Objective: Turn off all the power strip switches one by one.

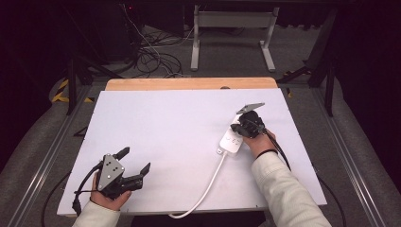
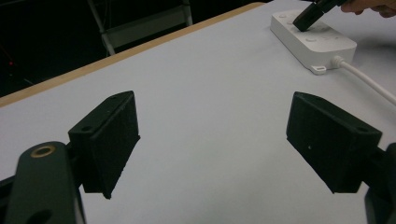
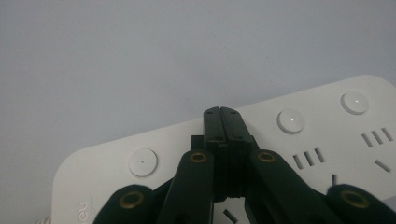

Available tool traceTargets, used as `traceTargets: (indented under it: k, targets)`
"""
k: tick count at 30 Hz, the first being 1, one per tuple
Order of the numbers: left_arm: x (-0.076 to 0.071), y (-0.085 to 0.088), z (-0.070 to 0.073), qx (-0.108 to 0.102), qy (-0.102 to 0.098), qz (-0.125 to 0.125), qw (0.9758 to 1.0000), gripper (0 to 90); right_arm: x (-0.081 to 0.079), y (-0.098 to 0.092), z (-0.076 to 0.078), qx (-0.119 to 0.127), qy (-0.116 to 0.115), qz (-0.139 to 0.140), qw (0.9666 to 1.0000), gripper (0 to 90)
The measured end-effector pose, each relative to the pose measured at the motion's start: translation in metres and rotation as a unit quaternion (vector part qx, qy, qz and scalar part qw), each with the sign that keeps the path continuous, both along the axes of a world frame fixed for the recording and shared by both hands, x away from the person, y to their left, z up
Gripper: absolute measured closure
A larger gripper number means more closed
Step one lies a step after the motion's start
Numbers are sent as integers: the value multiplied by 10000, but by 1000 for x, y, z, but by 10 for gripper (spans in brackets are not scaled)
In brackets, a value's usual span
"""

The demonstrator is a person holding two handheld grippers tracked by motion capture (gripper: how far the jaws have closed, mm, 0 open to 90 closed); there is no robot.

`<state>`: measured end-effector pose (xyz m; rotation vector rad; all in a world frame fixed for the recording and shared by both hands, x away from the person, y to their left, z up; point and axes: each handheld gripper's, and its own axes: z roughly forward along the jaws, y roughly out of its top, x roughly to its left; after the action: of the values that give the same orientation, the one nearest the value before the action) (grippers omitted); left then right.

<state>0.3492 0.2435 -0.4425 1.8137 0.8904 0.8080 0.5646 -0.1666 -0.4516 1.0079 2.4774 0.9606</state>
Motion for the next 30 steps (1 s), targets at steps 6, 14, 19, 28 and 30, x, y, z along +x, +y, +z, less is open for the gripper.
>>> traceTargets:
  k: [6, 14, 19, 28, 30]
  targets:
    - [0, 0, 0, -3, -1, -4, 10000, 174, 1, -1, 0, 44, 44, 3, 10000, 900]
    - [0, 0, 0, 10, -3, -8, 10000, 176, 0, 0, 0, -28, 6, 4, 10000, 900]
    - [0, -1, 0, 22, -7, -11, 10000, 176, -1, 2, 0, -96, -50, -2, 9999, 900]
    - [0, -1, 0, 8, -5, -8, 10000, 176, -3, 6, 0, -244, -131, -4, 9996, 900]
    - [0, -1, 0, -6, 8, -3, 10000, 175, -2, 4, 1, -226, -68, 30, 9997, 900]
